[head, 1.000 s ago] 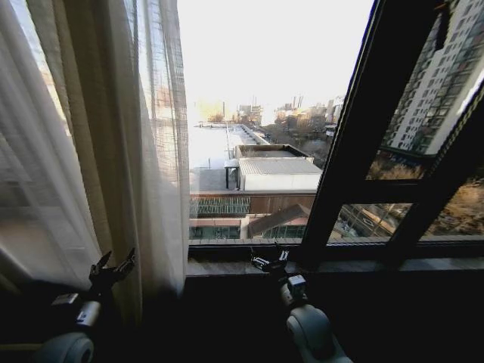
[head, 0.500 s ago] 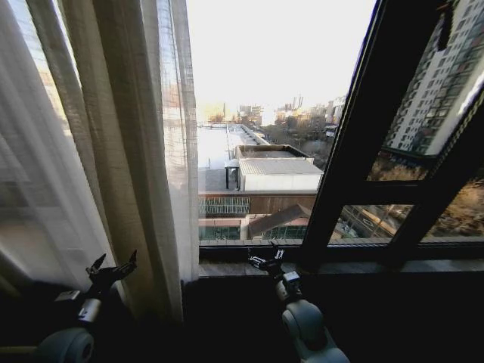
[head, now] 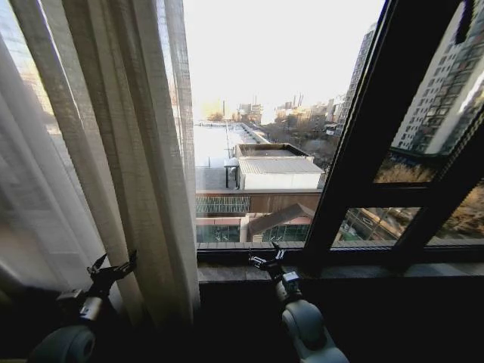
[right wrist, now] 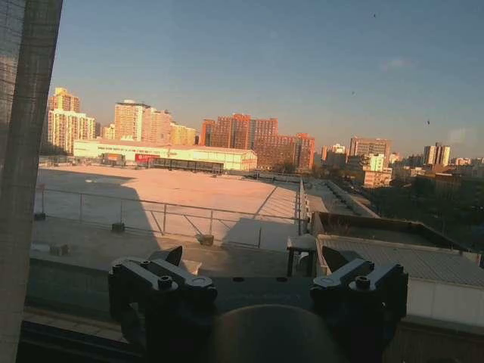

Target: Open the curtains by pulling them apart, changing their state from closed to fully open.

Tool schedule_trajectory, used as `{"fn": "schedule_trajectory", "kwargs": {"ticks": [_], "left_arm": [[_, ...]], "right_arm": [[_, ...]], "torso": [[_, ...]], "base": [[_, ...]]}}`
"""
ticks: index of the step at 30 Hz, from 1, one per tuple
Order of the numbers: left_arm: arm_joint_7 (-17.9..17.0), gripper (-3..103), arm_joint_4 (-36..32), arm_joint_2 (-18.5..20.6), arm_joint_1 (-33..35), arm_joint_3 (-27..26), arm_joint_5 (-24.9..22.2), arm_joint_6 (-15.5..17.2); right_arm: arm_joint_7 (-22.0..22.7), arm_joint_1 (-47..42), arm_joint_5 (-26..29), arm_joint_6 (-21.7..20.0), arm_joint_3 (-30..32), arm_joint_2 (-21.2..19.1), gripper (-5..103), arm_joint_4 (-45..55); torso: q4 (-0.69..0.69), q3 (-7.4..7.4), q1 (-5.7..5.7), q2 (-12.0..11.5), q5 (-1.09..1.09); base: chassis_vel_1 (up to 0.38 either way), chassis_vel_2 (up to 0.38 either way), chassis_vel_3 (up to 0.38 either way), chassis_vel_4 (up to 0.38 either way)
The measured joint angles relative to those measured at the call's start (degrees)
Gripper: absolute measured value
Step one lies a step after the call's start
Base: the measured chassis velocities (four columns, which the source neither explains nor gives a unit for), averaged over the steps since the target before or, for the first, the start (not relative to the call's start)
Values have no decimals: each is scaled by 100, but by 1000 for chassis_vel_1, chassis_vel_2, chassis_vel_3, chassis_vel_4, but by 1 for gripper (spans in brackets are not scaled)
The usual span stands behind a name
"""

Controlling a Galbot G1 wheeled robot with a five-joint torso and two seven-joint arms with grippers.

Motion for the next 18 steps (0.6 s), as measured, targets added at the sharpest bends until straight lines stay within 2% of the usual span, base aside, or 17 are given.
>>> {"fn": "schedule_trajectory", "kwargs": {"ticks": [6, 9, 15, 18], "left_arm": [[193, 100, 160, 87, -39, 20, -41, -47], [729, 100, 161, 217, 3, 149, -42, -38], [812, 100, -21, 205, 49, 385, -38, 107], [764, 100, 210, 326, -225, 690, -6, 101]], "right_arm": [[79, -42, 1, -16, -5, 18, 100, 36], [155, -91, 6, -20, 44, -9, 100, 47], [166, -161, 7, -23, 87, -55, 100, 104], [171, -198, 7, -24, 137, -81, 100, 153]], "torso": [[0, 1, 0, 0, 0], [-1, 0, 0, 0, 0], [0, 0, 0, 0, 1], [-1, 1, 0, 0, 1]], "base": [[0, 0, 0, 0], [0, 0, 0, 0], [0, 0, 0, 0], [0, 0, 0, 0]]}}
